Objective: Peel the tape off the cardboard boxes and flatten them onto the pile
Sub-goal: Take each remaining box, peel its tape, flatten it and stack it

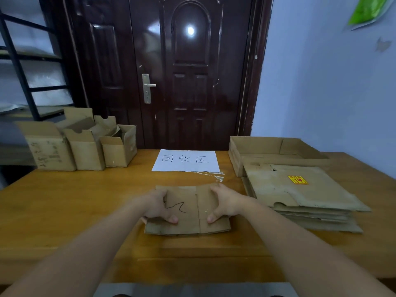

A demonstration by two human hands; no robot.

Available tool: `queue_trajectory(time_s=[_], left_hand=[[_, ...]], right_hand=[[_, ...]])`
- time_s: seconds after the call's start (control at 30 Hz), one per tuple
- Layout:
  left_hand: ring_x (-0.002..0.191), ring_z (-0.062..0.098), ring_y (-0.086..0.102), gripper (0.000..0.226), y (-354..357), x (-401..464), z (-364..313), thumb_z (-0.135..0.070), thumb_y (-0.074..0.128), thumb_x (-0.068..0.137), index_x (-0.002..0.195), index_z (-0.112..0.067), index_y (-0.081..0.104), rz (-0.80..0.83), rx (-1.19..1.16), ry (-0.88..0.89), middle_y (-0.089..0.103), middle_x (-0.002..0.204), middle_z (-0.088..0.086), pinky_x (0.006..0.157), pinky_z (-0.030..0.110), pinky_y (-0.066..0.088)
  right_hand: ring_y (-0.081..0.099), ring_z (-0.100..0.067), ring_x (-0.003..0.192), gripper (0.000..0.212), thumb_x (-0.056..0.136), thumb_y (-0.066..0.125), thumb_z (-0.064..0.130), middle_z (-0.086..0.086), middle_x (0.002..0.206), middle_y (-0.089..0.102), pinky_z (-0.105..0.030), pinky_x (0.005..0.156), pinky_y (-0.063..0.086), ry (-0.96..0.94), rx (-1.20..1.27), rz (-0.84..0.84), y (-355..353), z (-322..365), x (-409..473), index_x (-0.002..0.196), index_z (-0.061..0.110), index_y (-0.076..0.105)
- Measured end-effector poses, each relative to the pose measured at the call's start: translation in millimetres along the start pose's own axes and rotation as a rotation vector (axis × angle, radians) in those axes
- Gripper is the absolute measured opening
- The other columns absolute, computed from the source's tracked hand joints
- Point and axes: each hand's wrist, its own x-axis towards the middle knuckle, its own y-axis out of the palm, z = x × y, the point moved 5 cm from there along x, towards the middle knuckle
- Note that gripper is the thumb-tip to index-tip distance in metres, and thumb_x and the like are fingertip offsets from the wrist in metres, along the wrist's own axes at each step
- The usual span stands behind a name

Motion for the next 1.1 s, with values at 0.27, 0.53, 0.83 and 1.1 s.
queue_trajectory(time_s=[0.27, 0.53, 0.83, 1.1], left_hand=[[0.112, 0.022, 0.049, 0.102, -55.3, -8.6, -34.8, -0.068, 0.093, 0.044, 0.127, -0.027, 0.048, -0.209, -0.046, 0.116, 0.039, 0.130, -0.002, 0.083, 0.036, 0.055], [0.112, 0.021, 0.051, 0.100, -74.5, -5.2, -139.4, -0.061, 0.096, 0.049, 0.129, -0.019, 0.053, -0.346, -0.173, 0.317, 0.036, 0.138, 0.001, 0.095, 0.038, 0.051], [0.114, 0.023, 0.050, 0.105, -21.9, 2.1, -273.3, -0.062, 0.094, 0.054, 0.136, -0.017, 0.046, -0.252, -0.154, 0.451, 0.021, 0.156, 0.006, 0.091, 0.038, 0.051], [0.125, 0.028, 0.049, 0.119, 34.0, 30.4, -316.6, -0.071, 0.088, 0.056, 0.150, -0.019, 0.038, -0.158, -0.093, 0.401, 0.032, 0.152, 0.007, 0.100, 0.042, 0.051]], right_hand=[[0.044, -0.024, 0.131, 0.111, 0.062, 0.094, 0.047, 0.004, 0.140, 0.036, -0.039, 0.106, 0.046, -0.088, -0.134, -0.131, -77.3, 20.7, -10.5, 0.151, 0.020, 0.034], [0.034, -0.026, 0.143, 0.120, 0.065, 0.094, 0.040, -0.001, 0.161, 0.025, -0.032, 0.112, 0.032, -0.018, -0.124, -0.259, -175.4, -30.3, -64.2, 0.160, 0.015, 0.025], [0.019, -0.028, 0.153, 0.127, 0.060, 0.094, 0.051, -0.001, 0.169, 0.011, -0.045, 0.123, 0.021, 0.184, -0.086, -0.297, -209.6, -156.0, -130.7, 0.162, 0.026, 0.022], [0.040, -0.029, 0.139, 0.093, 0.068, 0.092, 0.039, -0.004, 0.149, 0.039, -0.035, 0.111, 0.032, 0.259, -0.068, -0.353, -188.9, -223.5, -146.1, 0.149, 0.020, 0.051]])
